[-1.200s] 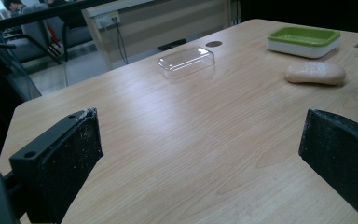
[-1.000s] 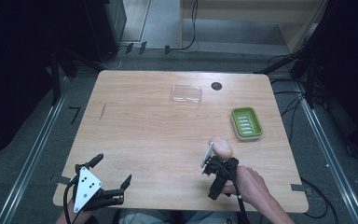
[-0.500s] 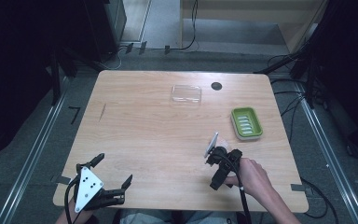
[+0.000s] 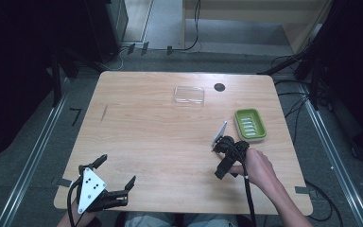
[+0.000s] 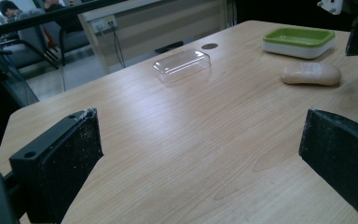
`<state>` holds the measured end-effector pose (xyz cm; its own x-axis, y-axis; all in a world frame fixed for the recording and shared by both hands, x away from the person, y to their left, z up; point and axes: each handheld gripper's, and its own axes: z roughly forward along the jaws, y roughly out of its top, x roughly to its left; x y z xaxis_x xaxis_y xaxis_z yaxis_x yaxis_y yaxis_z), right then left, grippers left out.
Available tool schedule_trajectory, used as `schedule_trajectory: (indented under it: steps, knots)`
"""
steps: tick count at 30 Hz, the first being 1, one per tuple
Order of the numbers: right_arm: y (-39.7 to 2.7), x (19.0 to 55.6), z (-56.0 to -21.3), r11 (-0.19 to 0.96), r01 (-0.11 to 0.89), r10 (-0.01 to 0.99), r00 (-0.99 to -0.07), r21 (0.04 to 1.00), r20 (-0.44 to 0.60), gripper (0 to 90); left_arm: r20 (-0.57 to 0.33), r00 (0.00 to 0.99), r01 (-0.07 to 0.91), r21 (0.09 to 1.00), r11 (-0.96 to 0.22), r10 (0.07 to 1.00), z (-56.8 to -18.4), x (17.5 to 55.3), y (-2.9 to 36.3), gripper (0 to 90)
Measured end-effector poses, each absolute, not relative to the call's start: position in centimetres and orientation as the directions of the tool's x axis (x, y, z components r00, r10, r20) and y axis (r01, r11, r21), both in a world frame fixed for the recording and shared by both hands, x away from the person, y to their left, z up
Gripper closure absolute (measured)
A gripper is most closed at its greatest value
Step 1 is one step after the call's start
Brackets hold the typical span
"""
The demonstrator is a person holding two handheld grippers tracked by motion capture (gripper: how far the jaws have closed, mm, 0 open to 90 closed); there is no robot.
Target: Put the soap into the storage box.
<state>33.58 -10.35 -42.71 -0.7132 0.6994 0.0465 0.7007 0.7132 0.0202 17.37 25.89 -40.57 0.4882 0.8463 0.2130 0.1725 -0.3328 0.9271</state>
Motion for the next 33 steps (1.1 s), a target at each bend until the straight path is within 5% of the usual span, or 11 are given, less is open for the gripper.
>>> schedule_trajectory:
  steps: [33]
  knots:
    - [-10.6,40.7,-44.9,0.637,0.771,0.768,-0.637,0.022,0.068,1.8,0.219,0.476,0.168,0.928,-0.333,0.852,-40.6,17.0,26.1,0.0]
